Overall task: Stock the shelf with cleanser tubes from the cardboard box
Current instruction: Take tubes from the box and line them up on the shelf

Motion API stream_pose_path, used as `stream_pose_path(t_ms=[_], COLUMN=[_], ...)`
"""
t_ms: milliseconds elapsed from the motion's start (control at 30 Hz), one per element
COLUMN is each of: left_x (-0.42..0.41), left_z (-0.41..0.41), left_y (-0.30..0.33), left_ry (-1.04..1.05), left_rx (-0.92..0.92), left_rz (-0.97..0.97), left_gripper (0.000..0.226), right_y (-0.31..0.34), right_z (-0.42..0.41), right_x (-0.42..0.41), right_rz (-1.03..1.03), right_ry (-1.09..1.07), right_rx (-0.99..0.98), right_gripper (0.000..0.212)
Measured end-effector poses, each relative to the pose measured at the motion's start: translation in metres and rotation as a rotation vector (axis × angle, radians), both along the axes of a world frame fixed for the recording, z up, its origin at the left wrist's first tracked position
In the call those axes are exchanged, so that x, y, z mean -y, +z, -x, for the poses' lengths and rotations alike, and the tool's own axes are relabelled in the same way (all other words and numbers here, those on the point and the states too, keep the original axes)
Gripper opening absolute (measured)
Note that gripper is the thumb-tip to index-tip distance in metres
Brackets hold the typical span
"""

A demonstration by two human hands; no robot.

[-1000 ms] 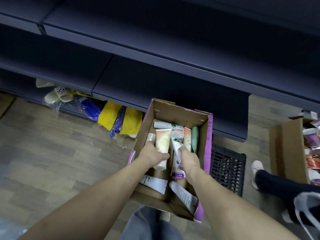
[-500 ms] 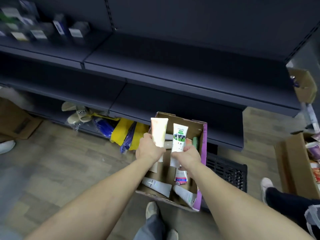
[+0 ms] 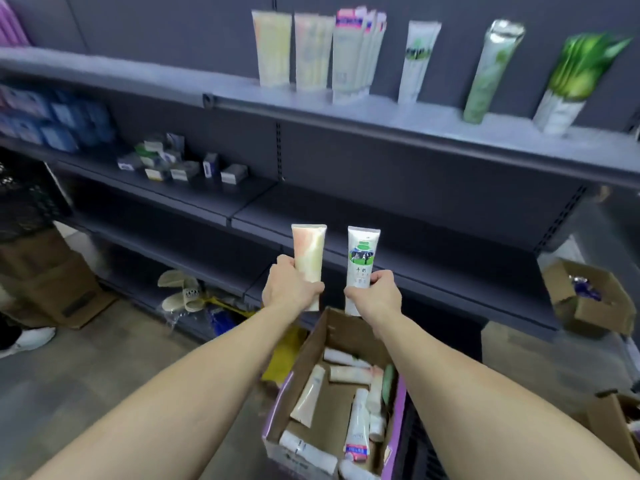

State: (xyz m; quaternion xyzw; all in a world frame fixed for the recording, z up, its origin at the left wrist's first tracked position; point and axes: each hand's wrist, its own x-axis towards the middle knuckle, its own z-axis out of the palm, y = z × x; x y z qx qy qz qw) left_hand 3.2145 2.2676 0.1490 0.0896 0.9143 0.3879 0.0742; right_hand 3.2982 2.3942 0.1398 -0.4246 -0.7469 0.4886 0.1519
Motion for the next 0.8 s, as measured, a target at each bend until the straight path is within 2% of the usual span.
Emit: stream_pose_path(t_ms=[167, 400, 800], left_x=[0.005, 0.019, 0.061], left_z=[0.026, 0.075, 0.201], left_y=[0.072, 0.156, 0.209], left_ry=[0.036, 0.036, -0.077], left_rx=[-0.099, -0.242, -0.385], left_rz=[-0.144, -0.205, -0.236], left_gripper=[0.062, 0.062, 0.06], right_y=[0.07, 0.146, 0.208], right_z=[0.031, 0.081, 0.206], right_x=[0.0, 0.02, 0.067], right_rz=[-0.085, -0.155, -0.298], right_ry=[0.036, 0.031, -0.054], right_rx=[-0.08, -0.223, -0.274], right_gripper=[0.044, 0.038, 0.04])
